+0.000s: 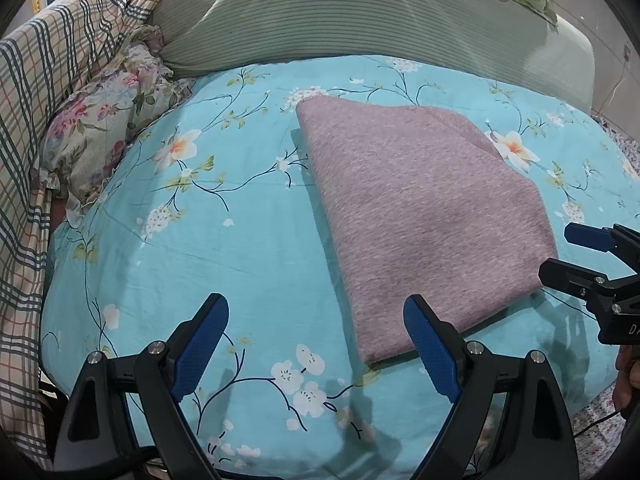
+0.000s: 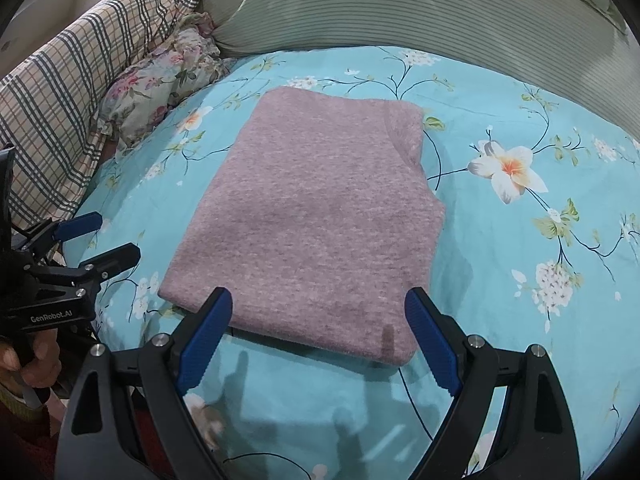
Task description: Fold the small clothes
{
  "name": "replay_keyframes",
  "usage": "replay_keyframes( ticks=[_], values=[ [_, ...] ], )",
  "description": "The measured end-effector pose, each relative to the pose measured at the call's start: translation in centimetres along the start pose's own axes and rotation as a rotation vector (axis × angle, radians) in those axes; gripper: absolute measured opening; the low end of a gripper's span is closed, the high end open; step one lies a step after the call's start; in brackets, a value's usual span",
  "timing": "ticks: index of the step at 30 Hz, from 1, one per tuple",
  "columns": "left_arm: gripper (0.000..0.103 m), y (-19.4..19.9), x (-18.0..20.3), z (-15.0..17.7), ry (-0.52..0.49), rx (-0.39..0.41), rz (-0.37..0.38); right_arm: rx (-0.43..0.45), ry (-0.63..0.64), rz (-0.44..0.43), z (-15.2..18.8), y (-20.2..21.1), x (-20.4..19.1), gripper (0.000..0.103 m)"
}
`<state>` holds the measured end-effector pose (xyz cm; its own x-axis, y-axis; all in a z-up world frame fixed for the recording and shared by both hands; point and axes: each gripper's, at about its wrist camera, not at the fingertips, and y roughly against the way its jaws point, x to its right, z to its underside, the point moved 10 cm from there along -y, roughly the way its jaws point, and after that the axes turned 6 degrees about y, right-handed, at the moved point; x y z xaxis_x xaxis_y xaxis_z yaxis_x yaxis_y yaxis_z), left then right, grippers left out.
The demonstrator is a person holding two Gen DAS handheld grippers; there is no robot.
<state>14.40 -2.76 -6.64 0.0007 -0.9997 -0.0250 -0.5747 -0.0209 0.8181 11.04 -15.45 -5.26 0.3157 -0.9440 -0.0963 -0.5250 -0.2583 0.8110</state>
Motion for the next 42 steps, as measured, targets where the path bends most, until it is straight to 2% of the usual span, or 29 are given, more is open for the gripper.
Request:
replay_keyframes(
  ticks=[20,42],
  values=[
    [0.09,1.5,0.9,0.5,-0.006,0.021,0.015,0.007,0.007,-0.003,1.0,1.3,-0.4,0.088],
    [0.09,2.5,1.3,0.3,-0.01,0.044,0.024,0.021,0.016,-0.008,0.6,1.8,-0.6,0.088]
  ],
)
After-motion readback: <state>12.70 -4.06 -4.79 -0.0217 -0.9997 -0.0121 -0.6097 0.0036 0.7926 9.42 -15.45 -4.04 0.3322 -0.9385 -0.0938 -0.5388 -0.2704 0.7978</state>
